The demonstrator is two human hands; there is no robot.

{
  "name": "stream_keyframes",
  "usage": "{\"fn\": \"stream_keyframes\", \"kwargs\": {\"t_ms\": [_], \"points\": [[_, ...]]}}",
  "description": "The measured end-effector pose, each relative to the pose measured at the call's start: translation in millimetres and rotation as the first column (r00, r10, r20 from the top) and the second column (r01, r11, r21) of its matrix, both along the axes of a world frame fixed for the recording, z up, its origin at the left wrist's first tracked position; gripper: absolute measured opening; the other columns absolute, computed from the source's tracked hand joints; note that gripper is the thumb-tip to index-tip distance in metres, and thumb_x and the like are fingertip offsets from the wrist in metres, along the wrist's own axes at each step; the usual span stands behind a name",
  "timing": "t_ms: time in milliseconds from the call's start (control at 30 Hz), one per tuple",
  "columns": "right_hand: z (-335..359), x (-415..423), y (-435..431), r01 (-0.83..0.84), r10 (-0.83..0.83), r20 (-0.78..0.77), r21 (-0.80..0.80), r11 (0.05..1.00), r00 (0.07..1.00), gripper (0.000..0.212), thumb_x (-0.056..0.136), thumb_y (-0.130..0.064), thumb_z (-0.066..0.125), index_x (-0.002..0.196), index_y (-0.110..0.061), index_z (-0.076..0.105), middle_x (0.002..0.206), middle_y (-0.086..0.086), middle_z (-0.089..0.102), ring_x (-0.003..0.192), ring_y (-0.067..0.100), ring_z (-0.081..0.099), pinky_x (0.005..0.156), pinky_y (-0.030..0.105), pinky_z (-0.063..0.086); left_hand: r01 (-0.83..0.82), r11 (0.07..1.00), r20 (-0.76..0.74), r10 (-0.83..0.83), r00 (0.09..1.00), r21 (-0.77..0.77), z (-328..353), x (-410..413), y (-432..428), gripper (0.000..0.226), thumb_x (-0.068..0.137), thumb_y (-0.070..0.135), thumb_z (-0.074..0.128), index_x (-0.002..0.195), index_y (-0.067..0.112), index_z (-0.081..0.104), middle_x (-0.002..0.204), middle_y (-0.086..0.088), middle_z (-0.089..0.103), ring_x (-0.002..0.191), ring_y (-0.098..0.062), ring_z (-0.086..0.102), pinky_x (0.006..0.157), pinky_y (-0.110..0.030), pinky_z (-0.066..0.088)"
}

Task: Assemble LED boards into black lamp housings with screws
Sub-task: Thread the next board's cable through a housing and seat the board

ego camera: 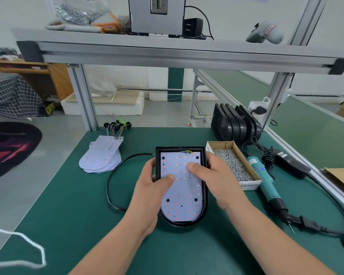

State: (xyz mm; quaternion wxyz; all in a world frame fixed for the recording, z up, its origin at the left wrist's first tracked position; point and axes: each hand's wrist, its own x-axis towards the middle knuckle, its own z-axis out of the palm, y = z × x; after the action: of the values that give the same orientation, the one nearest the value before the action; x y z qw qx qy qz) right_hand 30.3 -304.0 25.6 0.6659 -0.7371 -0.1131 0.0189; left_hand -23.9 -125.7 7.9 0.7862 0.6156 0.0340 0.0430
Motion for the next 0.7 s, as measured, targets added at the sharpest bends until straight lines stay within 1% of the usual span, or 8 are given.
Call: {"fn": "stream_keyframes", "kwargs": {"t_ms": [100,167,267,367,467,567,633,700], "points": [[0.1,-2.1,2.7,-0.023,0.024,0.018,-0.062,0.998,1.000,0.028,0.086,-0.031,0.072,0.112,-0.021,0.073,0.108,-0.005,0.080,0.101,0.016,0.076,0.087,0.035,0.059,-0.046,0.999,-0.017,0.045,0.999,-0.026,1.7,1.3,3.7,0.024,0.091,0.029,0.071,0.115,0.030,0.071,0.117,-0.004,0.079,0.110,-0.030,0.075,0.103,-0.060,0.056],[-0.3,-4.2,5.5,-0.039,0.042,0.026,-0.098,0.994,0.999,0.029,0.087,-0.035,0.072,0.113,-0.021,0.073,0.108,-0.007,0.079,0.102,0.014,0.075,0.091,0.038,0.059,-0.063,0.998,-0.024,0.062,0.998,-0.022,2.3,2.4,5.8,0.014,0.100,0.023,0.069,0.112,0.028,0.073,0.117,-0.004,0.079,0.109,-0.029,0.076,0.102,-0.060,0.057],[-0.1,-6.8,8.4,-0.017,0.020,0.037,-0.073,0.997,0.999,0.026,0.088,-0.039,0.071,0.110,-0.024,0.074,0.105,-0.007,0.079,0.100,0.015,0.074,0.092,0.039,0.058,-0.066,0.997,-0.030,0.065,0.997,-0.031,1.9,2.2,6.4,0.015,0.105,0.016,0.065,0.113,0.024,0.074,0.116,-0.007,0.079,0.109,-0.032,0.076,0.101,-0.060,0.058],[2.2,-6.8,8.2,-0.006,0.008,0.049,-0.032,0.999,0.999,0.023,0.086,-0.033,0.070,0.107,-0.023,0.075,0.103,-0.003,0.079,0.100,0.021,0.074,0.092,0.044,0.059,-0.060,0.997,-0.041,0.058,0.997,-0.052,4.0,-0.4,5.4,0.016,0.104,0.014,0.065,0.107,0.025,0.076,0.114,-0.010,0.080,0.106,-0.034,0.077,0.098,-0.060,0.059],[4.4,-8.1,8.6,-0.035,0.036,0.058,-0.008,0.999,0.998,0.019,0.085,-0.029,0.068,0.103,-0.023,0.075,0.100,0.000,0.078,0.097,0.020,0.074,0.089,0.043,0.059,-0.044,0.997,-0.044,0.041,0.998,-0.071,4.6,-2.2,5.7,0.012,0.100,0.018,0.069,0.107,0.025,0.077,0.115,-0.011,0.079,0.107,-0.035,0.076,0.098,-0.060,0.059],[6.1,-8.1,7.2,-0.055,0.055,0.052,0.005,0.998,0.997,0.025,0.085,-0.031,0.066,0.104,-0.016,0.073,0.105,0.015,0.073,0.097,0.023,0.070,0.095,0.054,0.056,-0.030,0.996,-0.040,0.026,0.999,-0.083,6.8,-2.5,6.1,0.016,0.096,0.023,0.071,0.112,0.023,0.075,0.118,-0.010,0.079,0.111,-0.035,0.075,0.101,-0.059,0.058],[7.3,-7.4,5.5,-0.071,0.070,0.057,0.013,0.997,0.996,0.032,0.087,-0.037,0.066,0.103,-0.010,0.072,0.110,0.023,0.071,0.096,0.021,0.067,0.096,0.053,0.054,-0.020,0.995,-0.042,0.017,0.999,-0.093,6.5,-2.5,6.4,0.015,0.103,0.016,0.067,0.116,0.021,0.074,0.119,-0.010,0.079,0.112,-0.034,0.075,0.102,-0.059,0.057],[8.6,-4.5,4.8,-0.055,0.055,0.003,0.080,0.995,0.998,0.041,0.091,-0.048,0.063,0.097,-0.008,0.070,0.105,0.024,0.071,0.094,0.019,0.064,0.088,0.044,0.054,-0.012,0.992,-0.060,0.004,0.998,-0.129,6.3,-2.4,6.9,0.017,0.105,0.014,0.065,0.121,0.017,0.071,0.121,-0.011,0.078,0.113,-0.035,0.075,0.101,-0.058,0.058]]}}
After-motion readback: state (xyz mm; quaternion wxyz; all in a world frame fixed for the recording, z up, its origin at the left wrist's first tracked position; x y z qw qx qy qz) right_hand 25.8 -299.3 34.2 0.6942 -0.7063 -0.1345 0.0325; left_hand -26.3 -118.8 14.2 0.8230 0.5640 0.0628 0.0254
